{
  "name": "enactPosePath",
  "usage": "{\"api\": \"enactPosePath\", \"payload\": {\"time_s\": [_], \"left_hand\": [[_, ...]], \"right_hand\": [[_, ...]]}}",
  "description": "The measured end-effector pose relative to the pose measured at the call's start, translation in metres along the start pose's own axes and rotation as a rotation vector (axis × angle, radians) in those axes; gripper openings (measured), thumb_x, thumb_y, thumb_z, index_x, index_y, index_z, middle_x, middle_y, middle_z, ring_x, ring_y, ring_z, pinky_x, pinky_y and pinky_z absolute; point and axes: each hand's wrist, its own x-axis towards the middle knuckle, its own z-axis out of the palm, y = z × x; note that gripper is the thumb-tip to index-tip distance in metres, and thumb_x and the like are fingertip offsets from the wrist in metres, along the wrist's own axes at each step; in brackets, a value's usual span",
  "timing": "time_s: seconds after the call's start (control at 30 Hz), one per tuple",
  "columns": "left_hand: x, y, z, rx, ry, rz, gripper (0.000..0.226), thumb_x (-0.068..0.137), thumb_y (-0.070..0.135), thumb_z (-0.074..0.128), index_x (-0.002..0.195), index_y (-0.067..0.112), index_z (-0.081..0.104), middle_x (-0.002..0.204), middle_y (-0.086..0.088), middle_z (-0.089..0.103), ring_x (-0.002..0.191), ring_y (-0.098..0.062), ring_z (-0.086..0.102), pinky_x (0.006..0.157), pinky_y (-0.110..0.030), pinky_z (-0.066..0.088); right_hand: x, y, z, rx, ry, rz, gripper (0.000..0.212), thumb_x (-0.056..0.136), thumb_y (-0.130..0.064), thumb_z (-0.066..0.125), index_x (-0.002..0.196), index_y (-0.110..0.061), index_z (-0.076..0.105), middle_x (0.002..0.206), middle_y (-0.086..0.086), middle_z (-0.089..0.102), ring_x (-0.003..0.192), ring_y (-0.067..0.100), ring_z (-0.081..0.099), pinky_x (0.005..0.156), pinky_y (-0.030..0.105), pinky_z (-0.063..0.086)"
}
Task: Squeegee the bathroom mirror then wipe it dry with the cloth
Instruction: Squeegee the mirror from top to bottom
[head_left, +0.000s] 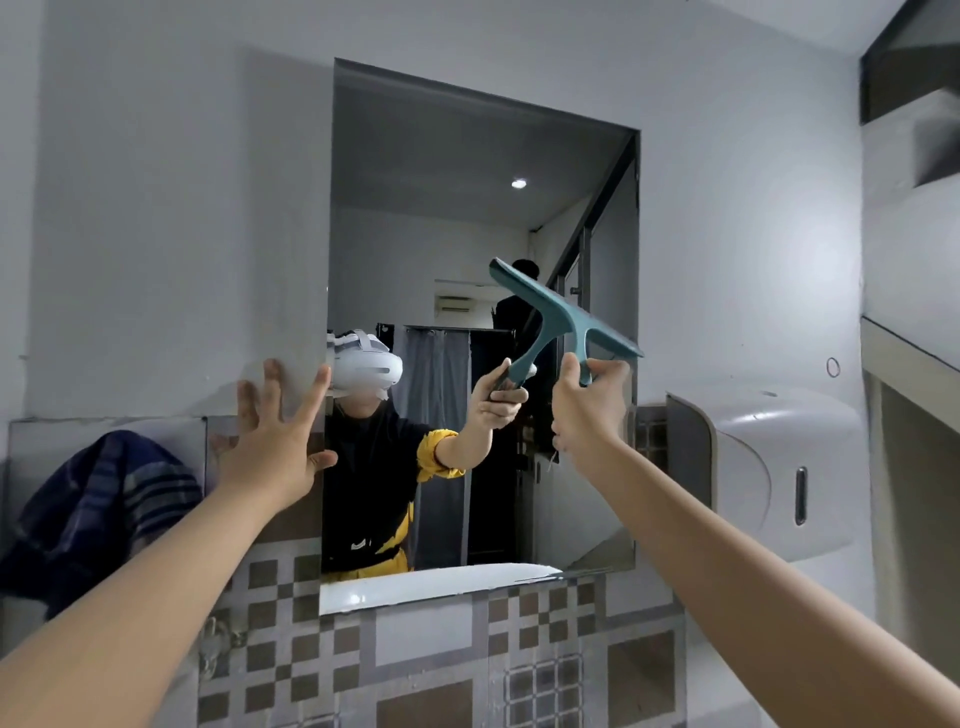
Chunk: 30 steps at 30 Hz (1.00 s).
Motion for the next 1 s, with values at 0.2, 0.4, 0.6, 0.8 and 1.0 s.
{"api": "enactPosePath", "payload": {"time_s": [0.2, 0.4, 0.6, 0.8, 1.0], "left_hand": [[-0.012, -0.003, 0.005, 0.031, 0.095, 0.050, 0.087, 0.087, 0.047, 0.052, 0.143, 0.044, -0.015, 0.156, -0.019, -0.014, 0.142, -0.043, -0.008, 0.103, -0.067, 0.026], [-0.031, -0.016, 0.024, 0.072, 0.095, 0.098, 0.089, 0.082, 0.055, 0.053, 0.144, 0.045, -0.010, 0.157, -0.016, -0.013, 0.143, -0.037, -0.006, 0.106, -0.063, 0.022], [-0.036, -0.023, 0.026, 0.096, 0.056, 0.139, 0.110, 0.069, 0.054, 0.071, 0.145, 0.042, -0.008, 0.153, -0.013, -0.024, 0.141, -0.036, -0.013, 0.105, -0.064, 0.022], [-0.039, -0.025, 0.027, 0.084, 0.059, 0.154, 0.114, 0.068, 0.054, 0.072, 0.143, 0.042, -0.012, 0.151, -0.013, -0.031, 0.138, -0.035, -0.021, 0.105, -0.064, 0.021], [-0.038, -0.031, 0.033, 0.074, 0.054, 0.180, 0.118, 0.067, 0.056, 0.072, 0.142, 0.044, -0.018, 0.146, -0.009, -0.042, 0.135, -0.035, -0.028, 0.104, -0.064, 0.021]], "right_hand": [[-0.025, -0.013, 0.028, 0.128, 0.006, 0.108, 0.026, 0.094, -0.040, 0.052, 0.105, -0.022, 0.037, 0.093, 0.010, 0.060, 0.058, 0.020, 0.054, 0.044, 0.024, 0.039], [-0.064, -0.020, 0.061, 0.181, -0.030, 0.118, 0.023, 0.095, -0.035, 0.053, 0.102, -0.019, 0.036, 0.092, 0.011, 0.062, 0.053, 0.019, 0.056, 0.043, 0.024, 0.042], [-0.114, -0.010, 0.104, 0.147, -0.100, 0.059, 0.024, 0.092, -0.042, 0.053, 0.090, -0.033, 0.031, 0.079, 0.001, 0.060, 0.074, 0.035, 0.067, 0.068, 0.045, 0.058], [-0.144, 0.012, 0.134, 0.032, -0.142, -0.061, 0.034, 0.076, -0.065, 0.045, 0.094, -0.041, 0.029, 0.080, 0.015, 0.058, 0.097, 0.039, 0.059, 0.068, 0.053, 0.058], [-0.136, 0.032, 0.104, -0.054, -0.197, -0.311, 0.021, 0.093, -0.036, 0.057, 0.100, -0.026, 0.040, 0.076, -0.003, 0.059, 0.079, 0.020, 0.061, 0.053, 0.029, 0.049]]}}
